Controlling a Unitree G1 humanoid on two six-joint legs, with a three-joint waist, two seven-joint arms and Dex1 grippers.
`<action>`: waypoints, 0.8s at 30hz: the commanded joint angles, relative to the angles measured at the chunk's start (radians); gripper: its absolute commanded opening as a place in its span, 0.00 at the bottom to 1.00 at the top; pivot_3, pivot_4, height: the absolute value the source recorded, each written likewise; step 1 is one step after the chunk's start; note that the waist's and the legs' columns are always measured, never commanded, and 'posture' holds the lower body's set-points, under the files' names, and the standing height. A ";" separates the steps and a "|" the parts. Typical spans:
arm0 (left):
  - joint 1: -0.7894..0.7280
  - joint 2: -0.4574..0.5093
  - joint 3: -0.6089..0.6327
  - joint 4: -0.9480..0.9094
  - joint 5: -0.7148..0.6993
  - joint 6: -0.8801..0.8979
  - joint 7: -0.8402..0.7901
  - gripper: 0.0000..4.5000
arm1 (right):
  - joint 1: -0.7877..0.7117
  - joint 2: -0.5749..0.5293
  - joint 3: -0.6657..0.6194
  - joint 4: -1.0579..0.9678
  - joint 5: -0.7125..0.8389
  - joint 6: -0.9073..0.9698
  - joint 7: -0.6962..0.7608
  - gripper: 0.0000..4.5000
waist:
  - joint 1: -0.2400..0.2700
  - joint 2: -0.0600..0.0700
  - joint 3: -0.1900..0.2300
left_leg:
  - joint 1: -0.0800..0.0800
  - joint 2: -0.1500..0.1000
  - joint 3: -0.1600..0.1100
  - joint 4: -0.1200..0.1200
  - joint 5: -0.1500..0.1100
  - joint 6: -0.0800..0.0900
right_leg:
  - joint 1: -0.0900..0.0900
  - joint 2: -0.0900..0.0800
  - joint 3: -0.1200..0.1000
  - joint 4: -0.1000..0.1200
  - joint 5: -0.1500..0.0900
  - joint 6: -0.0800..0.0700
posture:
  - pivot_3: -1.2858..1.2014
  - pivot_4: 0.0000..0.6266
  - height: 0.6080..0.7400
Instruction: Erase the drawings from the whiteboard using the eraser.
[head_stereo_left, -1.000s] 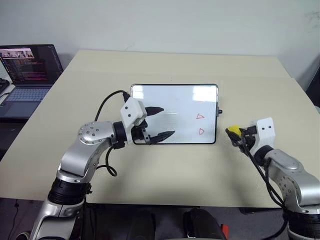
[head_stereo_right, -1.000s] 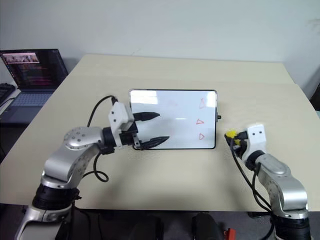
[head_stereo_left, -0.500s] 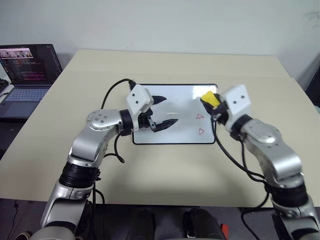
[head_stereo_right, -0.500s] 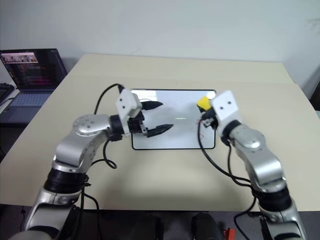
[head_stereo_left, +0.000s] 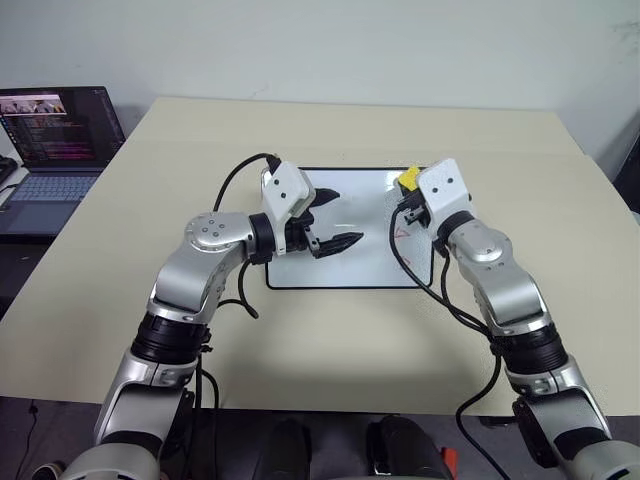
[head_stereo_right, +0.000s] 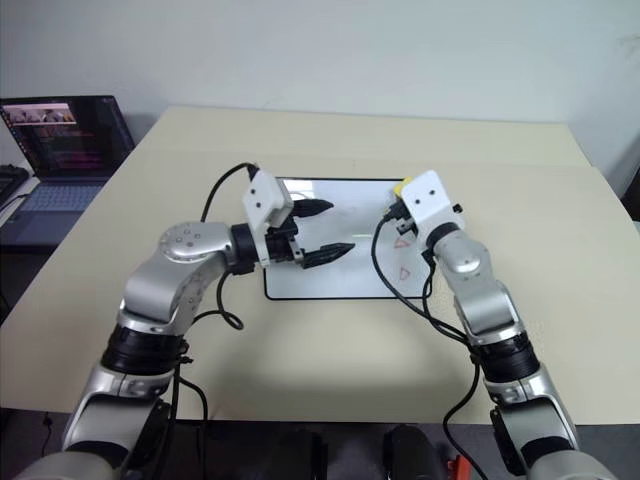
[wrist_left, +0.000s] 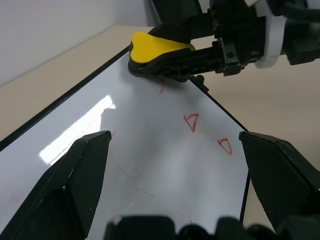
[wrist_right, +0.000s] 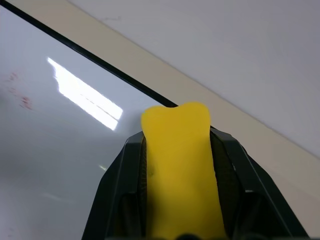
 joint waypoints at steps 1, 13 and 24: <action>0.000 -0.003 0.006 -0.044 -0.004 -0.009 0.002 1.00 | -0.002 -0.020 -0.011 0.012 -0.029 -0.005 0.026 0.31 | 0.000 0.000 0.000 | 0.000 0.000 0.000 0.000 0.000 0.000 | 0.000 0.000 0.000 0.000 0.000 0.000 | 0.52 0.24 1.00; 0.004 -0.008 0.003 -0.045 -0.002 -0.011 0.003 1.00 | 0.080 -0.056 0.045 -0.022 -0.076 0.065 0.138 0.31 | -0.003 0.000 -0.001 | 0.004 0.000 0.000 0.001 0.000 0.000 | 0.002 0.000 0.001 0.002 0.001 -0.001 | 0.52 0.24 1.00; 0.022 -0.016 0.000 -0.055 0.001 -0.010 0.008 1.00 | 0.014 -0.025 0.005 0.035 -0.139 -0.011 0.063 0.31 | -0.004 0.000 -0.001 | 0.017 0.000 0.000 0.000 0.000 0.000 | 0.015 0.001 0.001 0.001 0.001 0.000 | 0.52 0.24 1.00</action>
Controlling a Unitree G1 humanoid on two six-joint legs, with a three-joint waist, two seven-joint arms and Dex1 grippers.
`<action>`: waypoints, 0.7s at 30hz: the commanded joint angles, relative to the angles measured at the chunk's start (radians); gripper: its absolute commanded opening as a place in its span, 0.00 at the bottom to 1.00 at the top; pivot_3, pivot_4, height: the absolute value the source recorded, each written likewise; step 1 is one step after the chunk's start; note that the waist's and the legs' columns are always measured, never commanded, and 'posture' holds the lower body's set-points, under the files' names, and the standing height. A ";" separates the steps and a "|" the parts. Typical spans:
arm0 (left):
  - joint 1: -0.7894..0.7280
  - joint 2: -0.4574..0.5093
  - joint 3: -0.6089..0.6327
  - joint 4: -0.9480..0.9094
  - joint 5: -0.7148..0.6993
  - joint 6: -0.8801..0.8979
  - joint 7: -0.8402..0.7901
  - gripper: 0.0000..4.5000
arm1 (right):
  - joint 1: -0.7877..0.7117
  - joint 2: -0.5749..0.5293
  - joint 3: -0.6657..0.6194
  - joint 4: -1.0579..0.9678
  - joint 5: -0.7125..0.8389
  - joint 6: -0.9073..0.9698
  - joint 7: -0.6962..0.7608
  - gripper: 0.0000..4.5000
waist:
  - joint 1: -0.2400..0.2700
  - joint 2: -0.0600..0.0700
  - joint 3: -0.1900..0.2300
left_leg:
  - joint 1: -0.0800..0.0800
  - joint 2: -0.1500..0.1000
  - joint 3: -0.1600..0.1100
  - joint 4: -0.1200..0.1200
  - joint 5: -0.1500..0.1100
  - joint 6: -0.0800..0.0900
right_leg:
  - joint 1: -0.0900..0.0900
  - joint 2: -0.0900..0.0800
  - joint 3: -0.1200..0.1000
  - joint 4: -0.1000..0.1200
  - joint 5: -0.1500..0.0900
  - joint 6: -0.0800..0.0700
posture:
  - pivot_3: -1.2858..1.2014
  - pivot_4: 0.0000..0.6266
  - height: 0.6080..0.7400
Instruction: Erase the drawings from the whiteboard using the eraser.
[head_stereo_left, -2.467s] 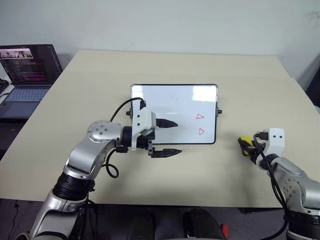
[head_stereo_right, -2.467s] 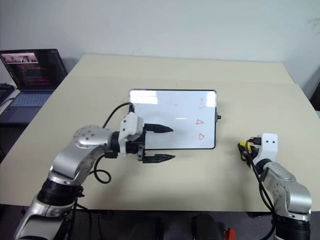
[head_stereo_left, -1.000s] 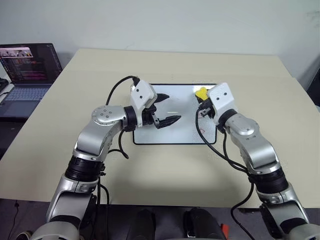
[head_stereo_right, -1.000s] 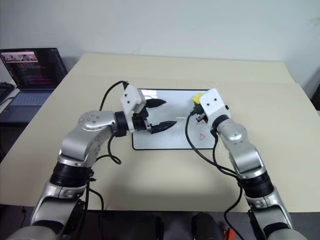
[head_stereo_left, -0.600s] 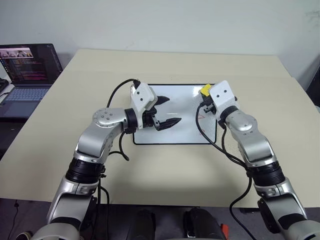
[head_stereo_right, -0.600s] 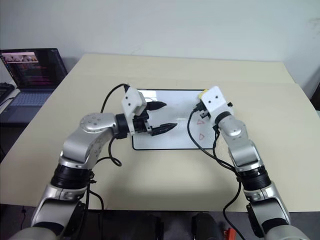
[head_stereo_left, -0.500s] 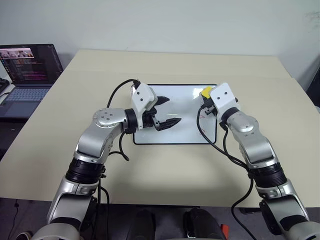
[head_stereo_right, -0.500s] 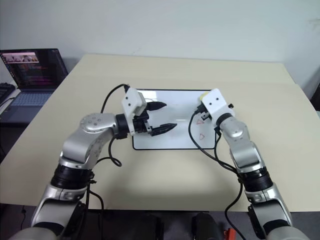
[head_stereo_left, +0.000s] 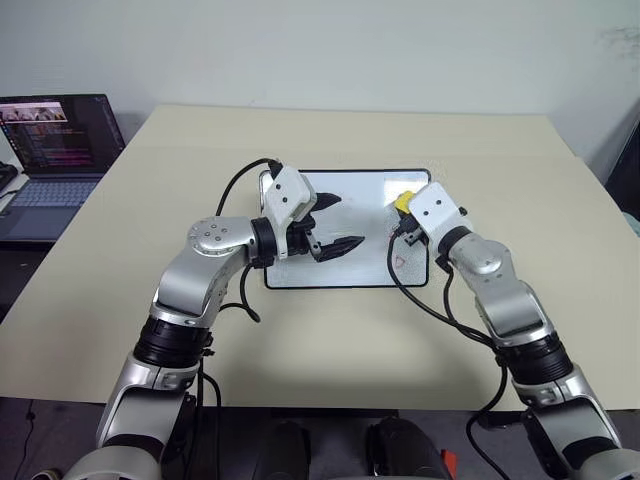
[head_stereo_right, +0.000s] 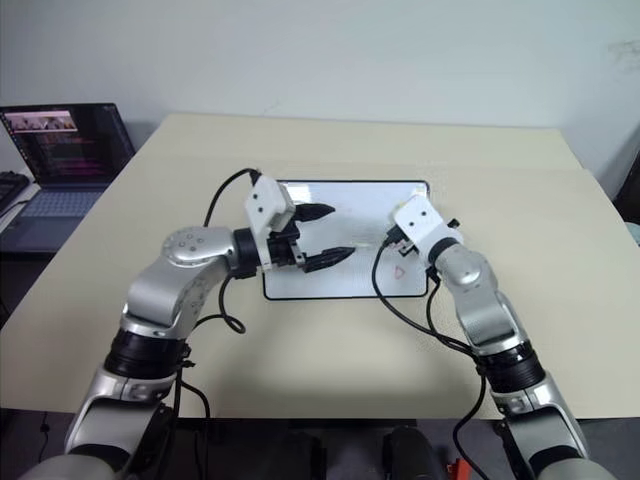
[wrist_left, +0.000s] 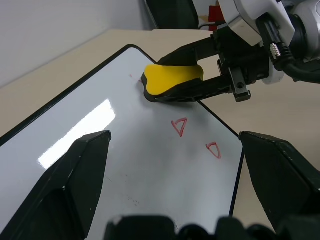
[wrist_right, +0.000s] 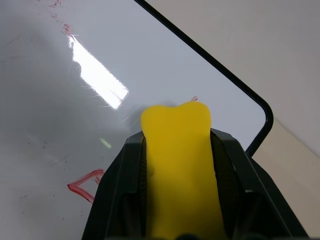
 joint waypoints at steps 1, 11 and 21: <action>0.009 -0.004 0.001 -0.051 -0.001 -0.010 0.006 1.00 | -0.033 0.004 -0.040 0.040 -0.028 -0.022 -0.040 0.31 | 0.001 0.000 0.000 | 0.000 0.000 0.000 0.000 0.000 0.000 | 0.000 0.000 0.000 0.000 0.000 0.000 | 0.52 0.24 1.00; 0.031 -0.009 -0.001 -0.082 -0.008 0.003 0.014 1.00 | -0.042 0.036 -0.038 0.043 -0.001 -0.046 -0.011 0.31 | 0.000 0.000 0.000 | -0.001 0.000 0.000 -0.001 0.000 0.000 | 0.000 0.000 0.000 -0.001 0.000 -0.001 | 0.52 0.24 1.00; 0.031 -0.015 -0.003 -0.086 -0.009 0.007 0.020 1.00 | 0.012 0.023 -0.033 0.006 0.002 0.017 0.065 0.31 | -0.001 0.000 0.000 | 0.000 0.000 0.000 -0.001 0.000 0.000 | 0.000 0.000 0.000 -0.001 0.000 0.000 | 0.52 0.24 1.00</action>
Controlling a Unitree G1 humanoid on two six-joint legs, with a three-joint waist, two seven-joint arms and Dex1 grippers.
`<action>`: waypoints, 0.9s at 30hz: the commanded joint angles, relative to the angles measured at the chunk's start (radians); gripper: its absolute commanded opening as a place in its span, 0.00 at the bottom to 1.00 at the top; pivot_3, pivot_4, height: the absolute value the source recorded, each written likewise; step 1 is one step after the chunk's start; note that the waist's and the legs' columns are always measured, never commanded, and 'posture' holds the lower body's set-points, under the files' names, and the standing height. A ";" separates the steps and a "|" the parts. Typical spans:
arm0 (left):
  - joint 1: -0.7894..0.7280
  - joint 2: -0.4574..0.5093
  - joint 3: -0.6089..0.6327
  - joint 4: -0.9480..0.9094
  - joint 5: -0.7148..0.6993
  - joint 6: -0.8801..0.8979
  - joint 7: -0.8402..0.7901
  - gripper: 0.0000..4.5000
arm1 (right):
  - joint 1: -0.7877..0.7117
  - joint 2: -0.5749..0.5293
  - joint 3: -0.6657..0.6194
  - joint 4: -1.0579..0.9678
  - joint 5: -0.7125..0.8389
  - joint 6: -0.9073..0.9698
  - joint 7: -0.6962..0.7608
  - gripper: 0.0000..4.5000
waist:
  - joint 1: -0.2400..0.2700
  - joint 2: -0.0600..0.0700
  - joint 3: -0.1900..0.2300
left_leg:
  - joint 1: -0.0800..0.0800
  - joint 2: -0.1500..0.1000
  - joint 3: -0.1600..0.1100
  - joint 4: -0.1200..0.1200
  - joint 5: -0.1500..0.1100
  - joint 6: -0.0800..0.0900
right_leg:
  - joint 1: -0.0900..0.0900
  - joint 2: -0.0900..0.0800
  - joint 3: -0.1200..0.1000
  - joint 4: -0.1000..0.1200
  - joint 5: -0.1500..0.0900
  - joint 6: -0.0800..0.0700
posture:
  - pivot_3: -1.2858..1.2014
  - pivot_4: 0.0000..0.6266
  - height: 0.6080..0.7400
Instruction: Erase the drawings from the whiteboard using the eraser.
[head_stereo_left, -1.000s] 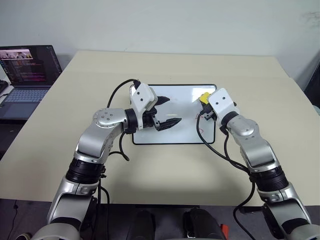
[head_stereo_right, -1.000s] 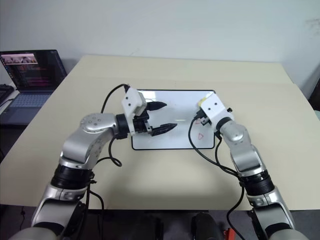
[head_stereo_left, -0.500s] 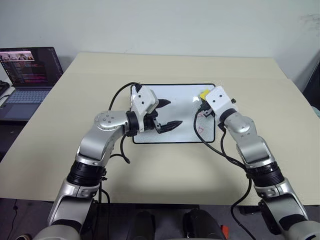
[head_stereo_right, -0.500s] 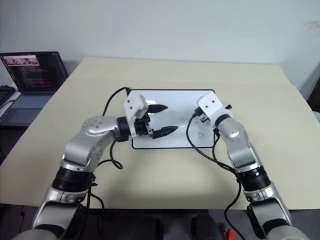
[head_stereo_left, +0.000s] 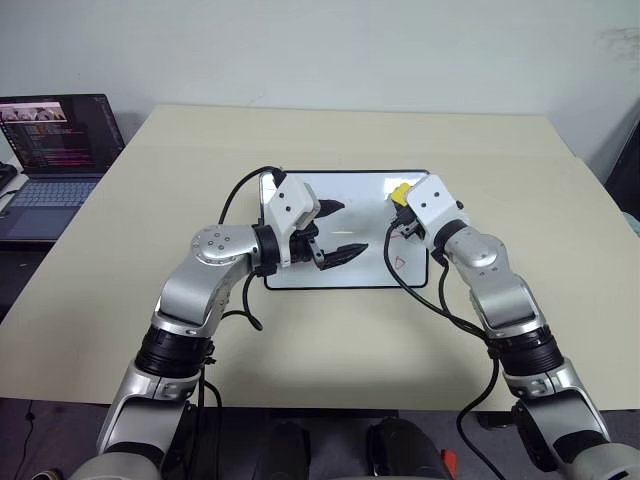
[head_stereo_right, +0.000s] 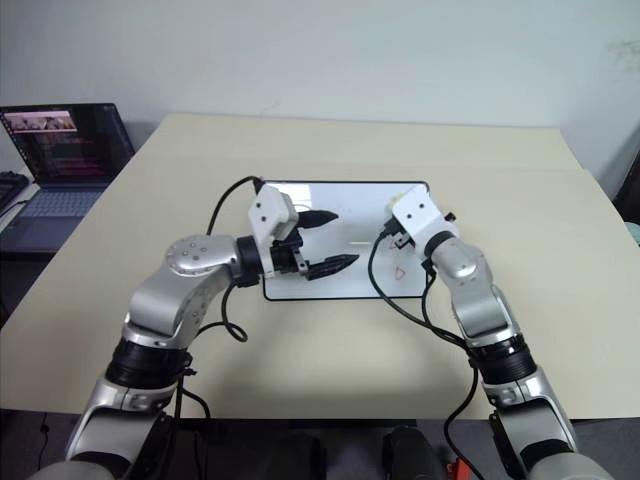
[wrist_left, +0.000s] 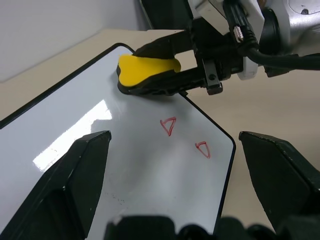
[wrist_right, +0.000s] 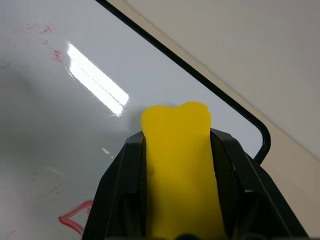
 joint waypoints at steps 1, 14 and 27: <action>-0.007 -0.005 0.005 -0.033 -0.008 -0.001 0.004 1.00 | 0.021 -0.003 -0.017 -0.015 0.008 0.031 0.016 0.31 | 0.000 0.000 0.000 | 0.000 0.000 0.000 0.000 0.000 0.000 | 0.000 0.000 0.000 0.000 0.000 0.000 | 0.52 0.24 1.00; 0.004 -0.005 0.004 -0.049 -0.010 0.005 0.007 1.00 | -0.049 0.101 -0.132 0.000 0.107 0.055 -0.047 0.31 | 0.002 0.001 0.002 | -0.002 0.001 0.000 -0.001 0.000 0.000 | -0.001 0.000 -0.001 -0.002 0.000 -0.001 | 0.52 0.24 1.00; 0.008 -0.003 0.008 -0.059 -0.013 0.012 0.005 1.00 | 0.058 0.053 -0.076 -0.046 0.125 0.154 0.027 0.31 | 0.001 0.001 0.001 | 0.001 0.000 0.000 -0.001 0.000 0.000 | 0.001 -0.001 0.000 -0.001 -0.003 0.004 | 0.52 0.24 1.00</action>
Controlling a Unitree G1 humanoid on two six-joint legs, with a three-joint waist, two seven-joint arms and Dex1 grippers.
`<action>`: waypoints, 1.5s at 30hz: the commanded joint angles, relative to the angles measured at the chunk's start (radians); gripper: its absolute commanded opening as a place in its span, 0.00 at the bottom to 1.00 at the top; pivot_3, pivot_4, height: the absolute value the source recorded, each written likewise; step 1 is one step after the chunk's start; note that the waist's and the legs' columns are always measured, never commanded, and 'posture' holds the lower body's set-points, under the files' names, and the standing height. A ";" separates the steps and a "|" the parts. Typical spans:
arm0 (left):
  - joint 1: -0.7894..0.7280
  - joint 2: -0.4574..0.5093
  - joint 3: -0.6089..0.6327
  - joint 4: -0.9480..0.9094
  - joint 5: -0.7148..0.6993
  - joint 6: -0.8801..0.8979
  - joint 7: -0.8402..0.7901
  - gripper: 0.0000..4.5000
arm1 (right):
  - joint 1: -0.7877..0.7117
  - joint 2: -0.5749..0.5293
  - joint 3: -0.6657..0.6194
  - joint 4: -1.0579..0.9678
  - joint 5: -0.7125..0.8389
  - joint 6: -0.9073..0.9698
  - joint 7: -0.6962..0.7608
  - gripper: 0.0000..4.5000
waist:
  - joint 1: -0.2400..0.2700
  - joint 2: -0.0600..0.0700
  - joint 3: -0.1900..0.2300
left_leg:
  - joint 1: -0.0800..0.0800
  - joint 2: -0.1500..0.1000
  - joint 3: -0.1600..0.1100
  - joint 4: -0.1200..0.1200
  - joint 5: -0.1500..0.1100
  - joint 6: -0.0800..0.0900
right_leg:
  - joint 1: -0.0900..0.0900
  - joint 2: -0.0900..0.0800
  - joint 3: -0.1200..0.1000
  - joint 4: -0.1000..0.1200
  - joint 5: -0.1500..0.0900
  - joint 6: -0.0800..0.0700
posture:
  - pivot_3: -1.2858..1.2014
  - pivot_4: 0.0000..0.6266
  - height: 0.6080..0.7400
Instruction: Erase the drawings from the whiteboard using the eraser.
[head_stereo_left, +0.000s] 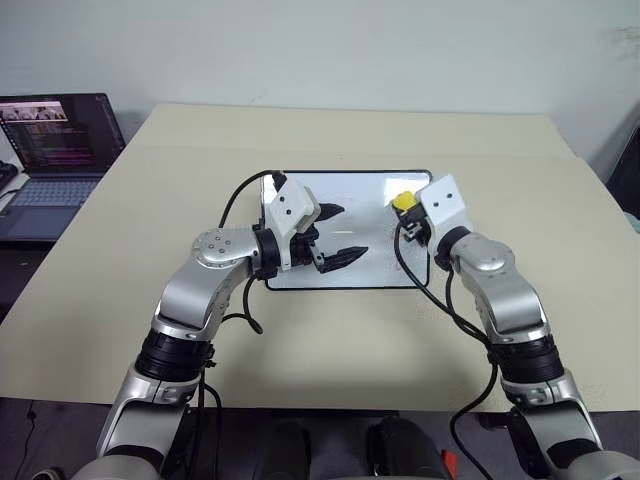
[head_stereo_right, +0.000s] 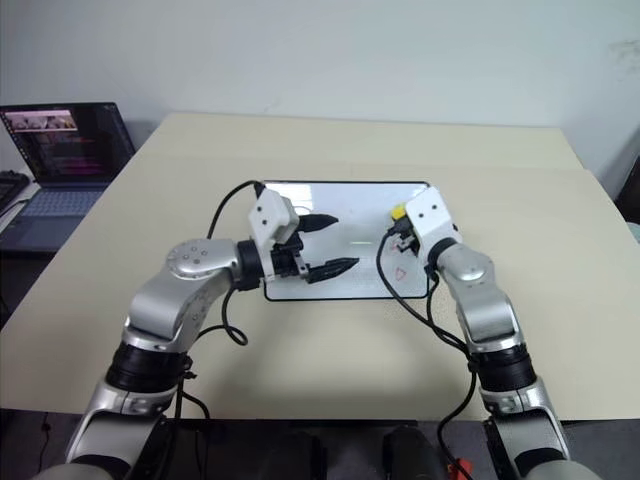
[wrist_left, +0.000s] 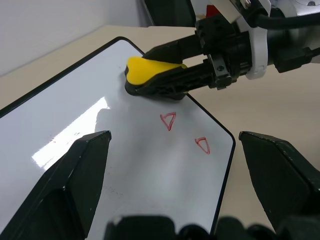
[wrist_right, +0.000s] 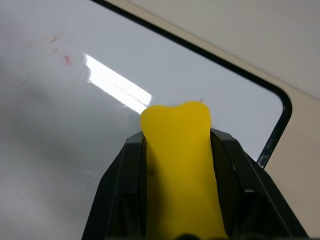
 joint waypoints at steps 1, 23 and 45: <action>-0.009 0.000 0.008 -0.045 -0.012 -0.007 0.000 1.00 | 0.004 0.009 -0.002 0.010 0.009 0.025 -0.003 0.31 | 0.000 0.000 0.000 | 0.000 0.000 0.000 0.000 0.000 0.000 | 0.000 0.000 0.000 0.000 0.000 0.000 | 0.52 0.24 1.00; 0.000 0.004 0.009 -0.054 -0.014 -0.006 -0.002 1.00 | 0.018 -0.030 0.002 0.074 -0.024 -0.025 -0.037 0.31 | -0.008 0.000 0.001 | -0.002 0.000 -0.001 0.000 0.000 0.000 | 0.000 -0.001 -0.001 -0.001 -0.001 0.001 | 0.52 0.24 1.00; 0.053 0.029 0.038 -0.061 -0.008 0.015 0.026 1.00 | 0.005 0.015 -0.138 -0.165 0.179 0.032 0.031 0.31 | -0.019 0.001 0.003 | -0.004 0.001 0.000 -0.001 0.000 0.000 | -0.004 0.000 0.001 -0.001 0.000 0.000 | 0.52 0.24 1.00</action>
